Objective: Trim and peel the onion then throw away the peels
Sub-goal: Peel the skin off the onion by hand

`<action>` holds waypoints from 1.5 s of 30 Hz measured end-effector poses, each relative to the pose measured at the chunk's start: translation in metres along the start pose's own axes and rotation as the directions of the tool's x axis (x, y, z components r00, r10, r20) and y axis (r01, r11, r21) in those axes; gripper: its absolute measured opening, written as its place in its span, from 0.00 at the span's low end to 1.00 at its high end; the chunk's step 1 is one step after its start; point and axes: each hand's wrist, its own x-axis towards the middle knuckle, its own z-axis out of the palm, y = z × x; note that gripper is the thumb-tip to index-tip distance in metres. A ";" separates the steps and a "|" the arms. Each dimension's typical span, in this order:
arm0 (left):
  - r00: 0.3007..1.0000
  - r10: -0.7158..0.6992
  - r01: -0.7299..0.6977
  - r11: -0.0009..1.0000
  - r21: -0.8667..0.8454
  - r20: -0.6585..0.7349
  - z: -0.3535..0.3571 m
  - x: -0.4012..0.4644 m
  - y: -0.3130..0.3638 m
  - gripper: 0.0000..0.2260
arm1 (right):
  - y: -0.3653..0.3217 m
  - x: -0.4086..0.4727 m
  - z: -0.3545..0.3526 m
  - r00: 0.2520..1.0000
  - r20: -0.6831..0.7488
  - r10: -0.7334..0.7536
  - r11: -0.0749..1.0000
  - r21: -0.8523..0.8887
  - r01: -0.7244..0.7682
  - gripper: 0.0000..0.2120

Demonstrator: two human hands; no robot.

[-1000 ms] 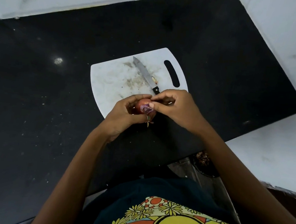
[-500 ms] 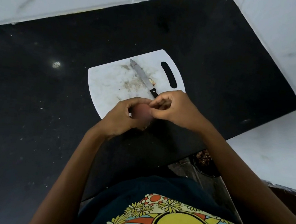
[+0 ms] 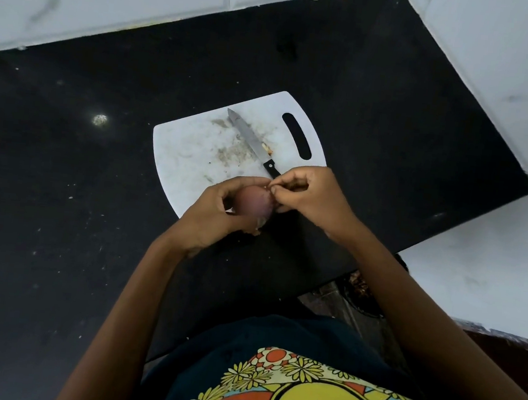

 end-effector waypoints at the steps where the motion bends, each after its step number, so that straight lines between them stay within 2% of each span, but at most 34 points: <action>1: 1.000 0.003 -0.003 1.000 -0.019 -0.004 0.000 -0.001 0.000 0.24 | 0.002 0.000 -0.001 0.998 -0.002 0.060 0.993 0.104 -0.059 0.04; 3: 1.000 0.000 -0.001 0.998 -0.062 -0.013 -0.001 -0.002 0.000 0.25 | 0.007 -0.001 -0.002 0.991 -0.023 0.133 0.969 0.212 -0.125 0.03; 4: 1.000 -0.001 -0.001 0.997 -0.076 -0.017 -0.002 -0.002 -0.001 0.25 | 0.011 -0.002 -0.003 0.988 -0.046 0.147 0.971 0.196 -0.136 0.03; 8: 0.999 0.001 -0.002 0.999 -0.043 -0.033 -0.003 -0.002 -0.002 0.28 | 0.024 -0.002 -0.002 0.991 -0.108 0.078 0.988 -0.126 -0.092 0.03; 10: 0.999 -0.007 0.007 1.000 0.008 -0.048 -0.003 -0.001 -0.003 0.28 | 0.025 -0.003 0.000 0.997 -0.071 -0.010 0.940 -0.342 -0.015 0.05; 12: 0.998 -0.003 0.008 0.997 0.073 -0.067 -0.001 0.000 -0.003 0.27 | 0.018 -0.006 0.000 0.994 -0.042 -0.102 0.889 -0.453 0.072 0.09; 13: 0.997 0.007 0.001 0.994 0.112 -0.072 -0.001 0.000 -0.002 0.27 | 0.013 -0.008 0.000 0.992 -0.035 -0.122 0.897 -0.432 0.096 0.10; 15: 0.997 0.037 -0.024 0.982 0.186 -0.069 0.001 0.000 0.000 0.26 | 0.000 -0.011 -0.002 0.997 0.018 -0.081 0.969 -0.233 0.082 0.09; 17: 0.997 0.057 -0.042 0.976 0.216 -0.061 0.002 0.001 0.001 0.27 | -0.008 -0.013 -0.004 0.994 0.104 -0.039 0.996 -0.077 0.047 0.09; 21: 0.996 0.070 -0.057 0.981 0.185 -0.062 0.003 0.001 0.000 0.31 | -0.009 -0.013 -0.004 0.990 0.131 -0.053 0.995 -0.076 0.063 0.13; 26: 0.998 0.045 -0.040 0.994 0.106 -0.047 0.003 -0.003 -0.002 0.27 | -0.007 -0.015 -0.007 0.992 0.115 -0.054 0.993 -0.097 0.065 0.12; 36: 0.999 0.022 -0.019 0.995 0.096 -0.031 0.009 -0.004 -0.002 0.26 | -0.007 -0.014 -0.011 0.986 0.114 -0.122 0.961 -0.236 0.146 0.10; 39: 1.000 0.016 -0.014 0.995 0.102 -0.024 0.010 -0.004 -0.002 0.26 | -0.006 -0.015 -0.013 0.982 0.118 -0.149 0.952 -0.250 0.175 0.09; 43: 1.000 0.023 -0.022 0.995 0.099 -0.010 0.010 -0.004 -0.003 0.27 | -0.003 -0.015 -0.015 0.981 0.051 -0.185 0.953 -0.233 0.192 0.06; 45: 0.999 0.024 -0.021 0.995 0.102 -0.022 0.010 -0.004 -0.003 0.27 | -0.002 -0.015 -0.016 0.982 0.081 -0.172 0.957 -0.223 0.186 0.07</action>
